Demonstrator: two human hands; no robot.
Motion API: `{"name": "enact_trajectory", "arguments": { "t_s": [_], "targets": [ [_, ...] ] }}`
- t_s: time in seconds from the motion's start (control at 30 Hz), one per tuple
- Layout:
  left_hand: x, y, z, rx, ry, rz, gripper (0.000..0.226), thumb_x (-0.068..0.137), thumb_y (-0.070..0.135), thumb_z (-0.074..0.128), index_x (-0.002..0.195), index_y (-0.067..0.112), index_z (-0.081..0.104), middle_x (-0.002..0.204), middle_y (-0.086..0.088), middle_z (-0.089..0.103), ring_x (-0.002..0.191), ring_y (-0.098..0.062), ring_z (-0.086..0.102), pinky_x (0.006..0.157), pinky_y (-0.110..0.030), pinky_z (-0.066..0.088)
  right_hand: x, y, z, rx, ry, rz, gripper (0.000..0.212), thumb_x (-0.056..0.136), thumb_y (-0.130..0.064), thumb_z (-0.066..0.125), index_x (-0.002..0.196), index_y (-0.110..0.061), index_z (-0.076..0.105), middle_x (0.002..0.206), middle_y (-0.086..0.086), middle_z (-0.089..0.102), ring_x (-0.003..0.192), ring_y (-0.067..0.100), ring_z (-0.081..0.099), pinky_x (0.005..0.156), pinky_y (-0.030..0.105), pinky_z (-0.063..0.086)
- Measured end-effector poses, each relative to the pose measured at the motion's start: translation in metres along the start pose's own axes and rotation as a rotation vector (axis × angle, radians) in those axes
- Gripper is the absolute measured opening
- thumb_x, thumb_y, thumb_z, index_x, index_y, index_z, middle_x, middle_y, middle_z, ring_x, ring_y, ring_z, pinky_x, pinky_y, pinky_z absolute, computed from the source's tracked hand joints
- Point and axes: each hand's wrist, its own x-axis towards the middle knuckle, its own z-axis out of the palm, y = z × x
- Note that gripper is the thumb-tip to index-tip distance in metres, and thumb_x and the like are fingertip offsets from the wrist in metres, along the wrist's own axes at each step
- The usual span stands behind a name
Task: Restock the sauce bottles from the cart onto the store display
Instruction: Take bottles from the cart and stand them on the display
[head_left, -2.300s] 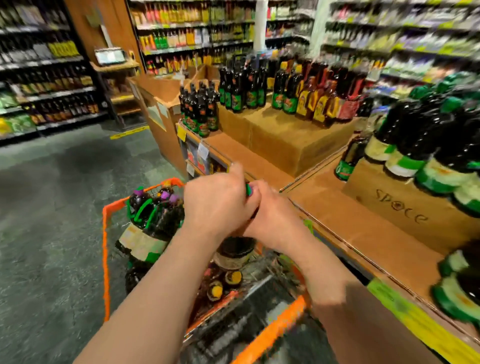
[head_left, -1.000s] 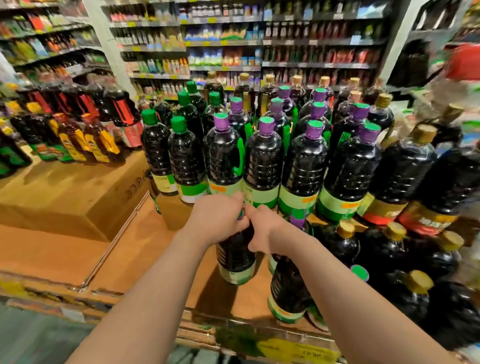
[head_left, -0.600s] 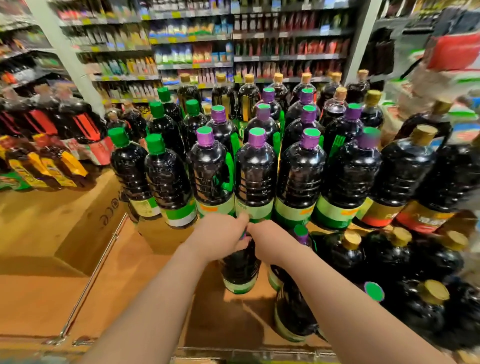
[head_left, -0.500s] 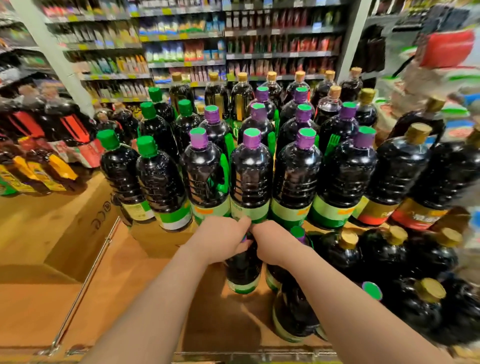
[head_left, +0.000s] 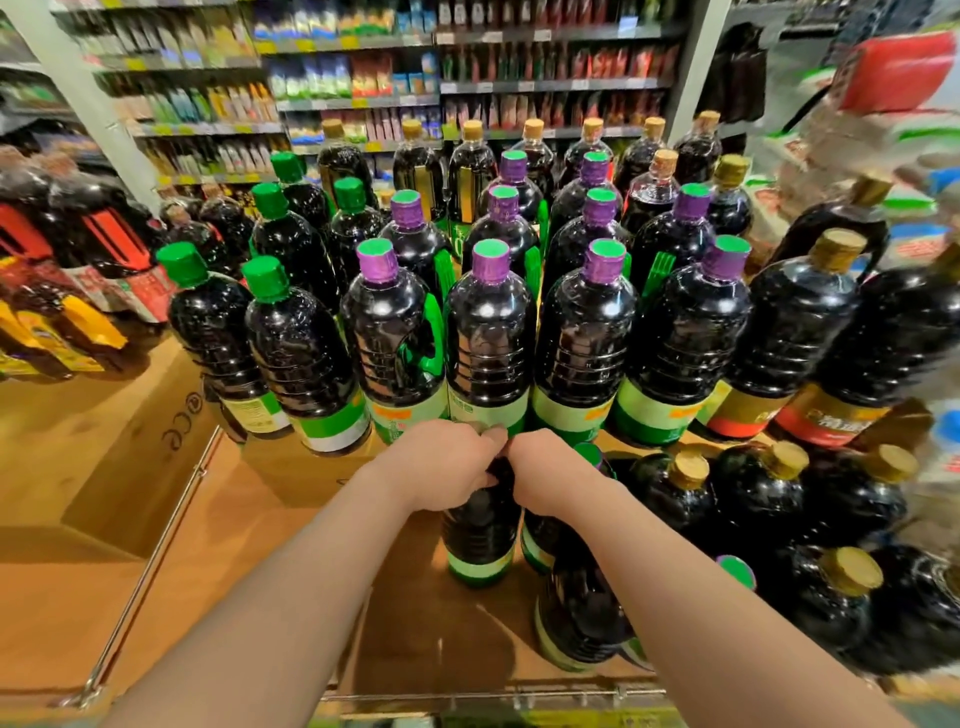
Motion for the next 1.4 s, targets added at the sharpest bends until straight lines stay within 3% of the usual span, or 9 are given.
{"name": "enact_trajectory", "arguments": {
  "t_s": [0.07, 0.2, 0.33, 0.53, 0.77, 1.0, 1.17, 1.3, 1.4],
  "targets": [
    [-0.002, -0.001, 0.000, -0.016, -0.018, 0.008, 0.038, 0.098, 0.030, 0.051, 0.130, 0.012, 0.041, 0.105, -0.009, 0.058, 0.089, -0.031, 0.058, 0.059, -0.036, 0.038, -0.001, 0.000, 0.001, -0.030, 0.000, -0.005, 0.008, 0.086, -0.007, 0.051, 0.090, -0.008, 0.057, 0.086, 0.008, 0.057, 0.082, 0.027, 0.055, 0.068, 0.032, 0.041],
    [-0.011, -0.007, 0.004, -0.076, -0.007, -0.046, 0.030, 0.092, 0.016, 0.055, 0.121, 0.017, 0.045, 0.108, -0.006, 0.056, 0.092, -0.028, 0.057, 0.070, -0.044, 0.052, -0.001, -0.005, 0.005, -0.046, 0.009, -0.038, 0.023, 0.087, -0.008, 0.051, 0.108, -0.010, 0.062, 0.100, 0.008, 0.063, 0.094, 0.029, 0.060, 0.081, 0.035, 0.049],
    [-0.016, 0.003, 0.006, -0.061, 0.072, -0.069, 0.042, 0.086, 0.006, 0.055, 0.126, 0.014, 0.044, 0.110, -0.008, 0.055, 0.095, -0.029, 0.056, 0.069, -0.041, 0.051, 0.004, -0.013, 0.008, -0.078, 0.026, -0.020, 0.021, 0.092, -0.009, 0.048, 0.110, -0.009, 0.057, 0.108, 0.010, 0.061, 0.098, 0.029, 0.058, 0.079, 0.032, 0.044],
    [-0.022, 0.000, 0.013, -0.108, 0.099, -0.036, 0.035, 0.087, 0.005, 0.055, 0.120, 0.014, 0.045, 0.106, -0.009, 0.052, 0.091, -0.027, 0.052, 0.071, -0.041, 0.050, 0.007, -0.020, 0.019, -0.113, 0.007, 0.013, 0.029, 0.093, -0.006, 0.046, 0.121, -0.006, 0.052, 0.121, 0.014, 0.057, 0.110, 0.031, 0.054, 0.098, 0.036, 0.043],
    [-0.020, -0.005, 0.019, -0.174, 0.173, 0.077, 0.025, 0.088, 0.005, 0.056, 0.111, 0.014, 0.050, 0.098, -0.006, 0.051, 0.087, -0.025, 0.050, 0.069, -0.039, 0.047, 0.004, -0.020, 0.004, -0.072, -0.072, 0.060, 0.028, 0.091, -0.006, 0.051, 0.119, -0.007, 0.053, 0.118, 0.013, 0.058, 0.106, 0.030, 0.056, 0.092, 0.035, 0.047],
    [-0.018, -0.001, 0.026, -0.200, 0.287, 0.092, 0.027, 0.082, 0.001, 0.060, 0.104, 0.014, 0.052, 0.094, -0.006, 0.054, 0.083, -0.026, 0.051, 0.063, -0.042, 0.051, -0.006, -0.025, 0.009, 0.015, 0.051, 0.221, 0.026, 0.092, -0.007, 0.049, 0.117, -0.009, 0.057, 0.119, 0.012, 0.057, 0.108, 0.028, 0.057, 0.088, 0.036, 0.048],
    [-0.014, 0.005, 0.027, -0.231, 0.292, 0.051, 0.034, 0.083, -0.001, 0.058, 0.113, 0.012, 0.052, 0.101, -0.008, 0.057, 0.089, -0.028, 0.054, 0.067, -0.042, 0.053, -0.008, -0.024, 0.003, 0.031, 0.009, 0.255, 0.022, 0.091, -0.005, 0.050, 0.110, -0.010, 0.060, 0.113, 0.009, 0.059, 0.102, 0.028, 0.060, 0.083, 0.036, 0.050],
    [-0.014, 0.014, 0.022, -0.329, 0.247, -0.064, 0.035, 0.088, 0.002, 0.054, 0.121, 0.012, 0.048, 0.107, -0.009, 0.053, 0.097, -0.029, 0.051, 0.075, -0.043, 0.050, -0.016, -0.020, -0.009, 0.055, 0.071, 0.232, 0.010, 0.089, -0.003, 0.049, 0.087, -0.011, 0.054, 0.083, 0.004, 0.050, 0.089, 0.028, 0.059, 0.068, 0.031, 0.041],
    [-0.014, 0.022, 0.014, -0.416, 0.240, -0.197, 0.050, 0.091, 0.008, 0.056, 0.137, 0.015, 0.039, 0.107, -0.009, 0.053, 0.096, -0.028, 0.054, 0.070, -0.038, 0.046, -0.027, -0.023, -0.026, 0.046, 0.156, 0.199, 0.008, 0.091, -0.003, 0.049, 0.092, -0.009, 0.055, 0.089, 0.007, 0.054, 0.092, 0.029, 0.059, 0.069, 0.032, 0.043]
  ]
}}
